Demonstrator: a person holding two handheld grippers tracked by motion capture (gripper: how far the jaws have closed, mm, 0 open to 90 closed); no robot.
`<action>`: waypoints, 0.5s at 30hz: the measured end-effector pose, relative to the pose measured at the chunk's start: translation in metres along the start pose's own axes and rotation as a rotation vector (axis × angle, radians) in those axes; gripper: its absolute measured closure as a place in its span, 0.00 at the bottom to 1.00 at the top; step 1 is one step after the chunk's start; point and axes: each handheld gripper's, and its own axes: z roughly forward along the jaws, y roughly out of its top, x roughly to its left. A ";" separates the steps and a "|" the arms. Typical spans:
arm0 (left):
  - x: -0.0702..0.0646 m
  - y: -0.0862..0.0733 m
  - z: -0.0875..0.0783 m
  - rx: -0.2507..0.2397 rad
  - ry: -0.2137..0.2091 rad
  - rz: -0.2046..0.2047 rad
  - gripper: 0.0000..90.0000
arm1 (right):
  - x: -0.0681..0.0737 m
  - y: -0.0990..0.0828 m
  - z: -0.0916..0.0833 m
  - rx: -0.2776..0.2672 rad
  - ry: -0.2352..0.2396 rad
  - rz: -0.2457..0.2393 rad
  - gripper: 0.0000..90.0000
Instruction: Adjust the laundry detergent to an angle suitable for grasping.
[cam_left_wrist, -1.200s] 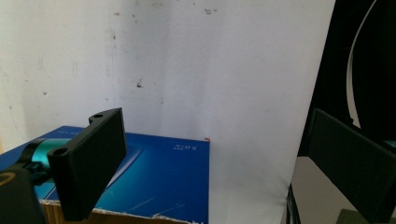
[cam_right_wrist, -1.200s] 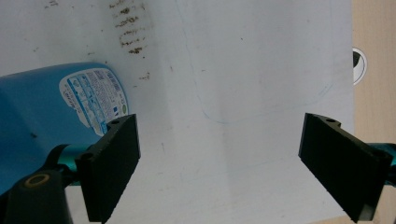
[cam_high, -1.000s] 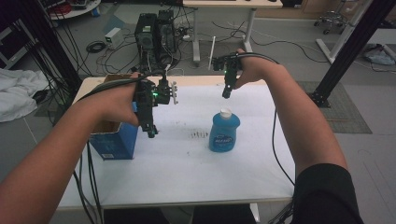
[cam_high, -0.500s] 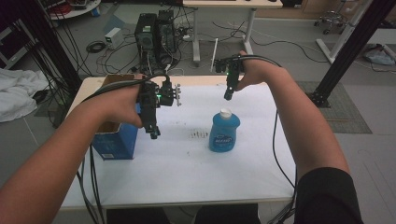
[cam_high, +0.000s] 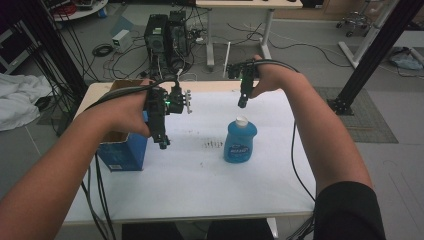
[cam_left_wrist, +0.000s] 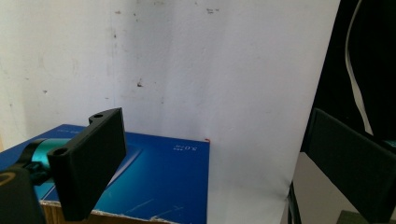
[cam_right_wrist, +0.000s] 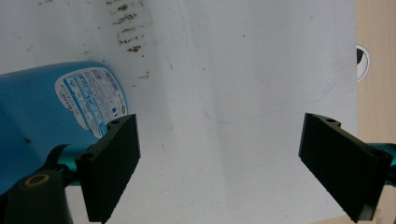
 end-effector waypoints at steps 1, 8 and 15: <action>0.001 0.000 0.000 0.001 -0.002 0.003 0.06 | -0.001 -0.001 -0.001 -0.007 -0.001 0.001 0.13; 0.006 0.001 0.005 -0.008 -0.007 0.013 0.06 | -0.005 -0.009 -0.002 -0.007 -0.005 0.029 0.13; 0.010 -0.004 0.007 -0.122 -0.001 -0.013 0.06 | -0.004 -0.017 0.000 -0.020 0.002 0.047 0.13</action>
